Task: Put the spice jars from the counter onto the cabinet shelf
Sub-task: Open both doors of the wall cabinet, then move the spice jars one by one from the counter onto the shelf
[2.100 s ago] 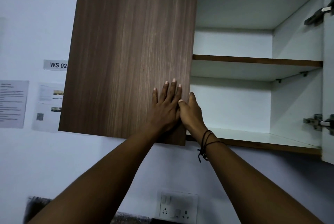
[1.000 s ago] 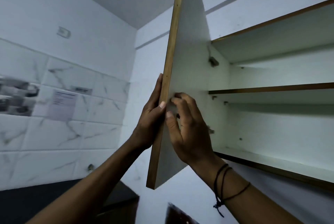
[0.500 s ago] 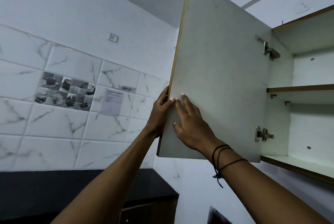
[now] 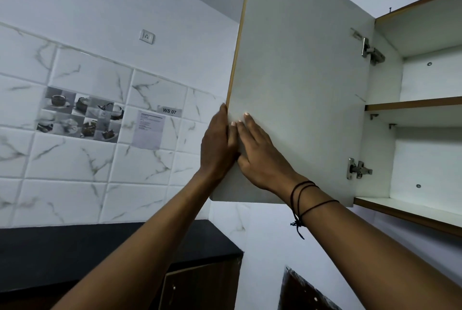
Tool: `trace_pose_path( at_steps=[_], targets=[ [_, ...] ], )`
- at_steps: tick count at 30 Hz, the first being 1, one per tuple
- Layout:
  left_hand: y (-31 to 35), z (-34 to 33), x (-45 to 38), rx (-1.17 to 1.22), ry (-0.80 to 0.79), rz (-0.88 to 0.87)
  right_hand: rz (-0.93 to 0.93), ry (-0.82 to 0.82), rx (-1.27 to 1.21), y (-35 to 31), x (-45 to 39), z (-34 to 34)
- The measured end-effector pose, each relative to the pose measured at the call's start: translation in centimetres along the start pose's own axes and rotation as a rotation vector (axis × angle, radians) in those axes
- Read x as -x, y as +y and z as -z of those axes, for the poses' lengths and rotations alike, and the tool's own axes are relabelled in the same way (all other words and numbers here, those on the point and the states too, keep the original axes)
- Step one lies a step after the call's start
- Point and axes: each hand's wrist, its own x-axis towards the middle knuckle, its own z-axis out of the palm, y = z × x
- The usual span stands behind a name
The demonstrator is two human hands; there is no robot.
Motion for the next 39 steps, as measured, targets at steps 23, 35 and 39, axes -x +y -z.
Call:
trace_pose_path(
  at_steps=[23, 35, 39],
  targets=[
    [5.0, -11.2, 24.0, 0.007, -0.695, -0.178, -0.536, -0.062, 0.211, 7.5, 26.1, -2.1],
    [2.4, -10.1, 47.1, 0.168, -1.180, 0.088, -0.851, -0.459, 0.106, 3.9, 46.9, -10.9],
    [0.7, -6.3, 55.7, 0.201, -1.347, 0.163, -0.940, -0.563, -0.012, -0.8, 54.1, -14.5]
  ],
)
